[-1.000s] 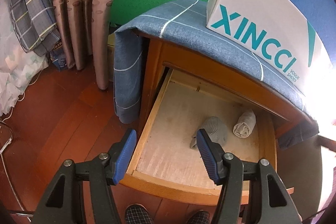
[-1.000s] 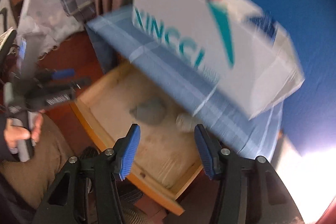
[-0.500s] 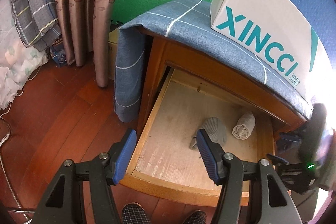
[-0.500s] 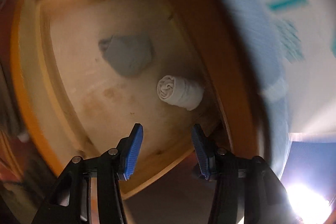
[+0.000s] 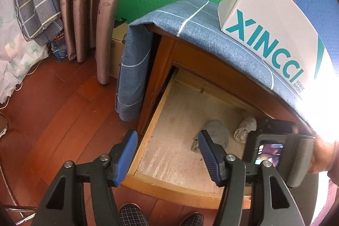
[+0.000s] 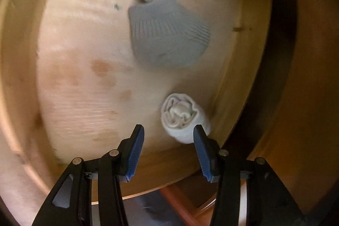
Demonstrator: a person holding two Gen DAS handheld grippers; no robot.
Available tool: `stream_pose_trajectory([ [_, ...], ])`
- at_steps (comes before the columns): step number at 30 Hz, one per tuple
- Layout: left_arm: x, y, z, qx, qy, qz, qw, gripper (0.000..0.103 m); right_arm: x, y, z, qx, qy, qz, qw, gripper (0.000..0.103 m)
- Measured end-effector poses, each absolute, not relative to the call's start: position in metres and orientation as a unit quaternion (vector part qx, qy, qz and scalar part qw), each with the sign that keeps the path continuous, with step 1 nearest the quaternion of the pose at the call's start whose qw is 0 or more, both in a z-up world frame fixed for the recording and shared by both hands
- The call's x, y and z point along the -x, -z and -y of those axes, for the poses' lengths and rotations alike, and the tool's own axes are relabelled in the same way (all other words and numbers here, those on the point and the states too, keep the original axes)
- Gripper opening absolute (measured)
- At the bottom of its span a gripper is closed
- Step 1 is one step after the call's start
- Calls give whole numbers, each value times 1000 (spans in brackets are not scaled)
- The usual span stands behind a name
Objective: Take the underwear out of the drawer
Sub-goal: 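Lower the open right gripper into the drawer onto the rolled white sock, then grasp the rolled white sock with the right gripper and lift it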
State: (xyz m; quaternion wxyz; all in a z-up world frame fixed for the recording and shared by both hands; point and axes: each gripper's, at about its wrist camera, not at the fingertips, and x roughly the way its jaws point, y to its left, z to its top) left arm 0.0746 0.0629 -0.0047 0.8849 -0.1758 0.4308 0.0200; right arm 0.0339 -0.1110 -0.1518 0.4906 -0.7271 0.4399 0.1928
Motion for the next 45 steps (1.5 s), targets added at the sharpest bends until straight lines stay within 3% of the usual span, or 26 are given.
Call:
stream_pose_trajectory([
  [9, -75, 6, -65, 183, -19, -432, 883, 61, -33, 181, 116, 792, -200, -402, 414, 48],
  [17, -75, 6, -65, 186, -16, -434, 881, 61, -27, 193, 122, 831, -201, -368, 366, 56],
  [25, -76, 7, -66, 191, -15, -436, 880, 61, -36, 204, 122, 836, -195, -393, 330, 70],
  [33, -76, 7, -66, 195, -13, -435, 879, 61, -41, 199, 113, 854, -186, -360, 326, 75],
  [45, -76, 6, -66, 196, -12, -437, 878, 61, -66, 240, 125, 860, -146, -389, 295, 75],
])
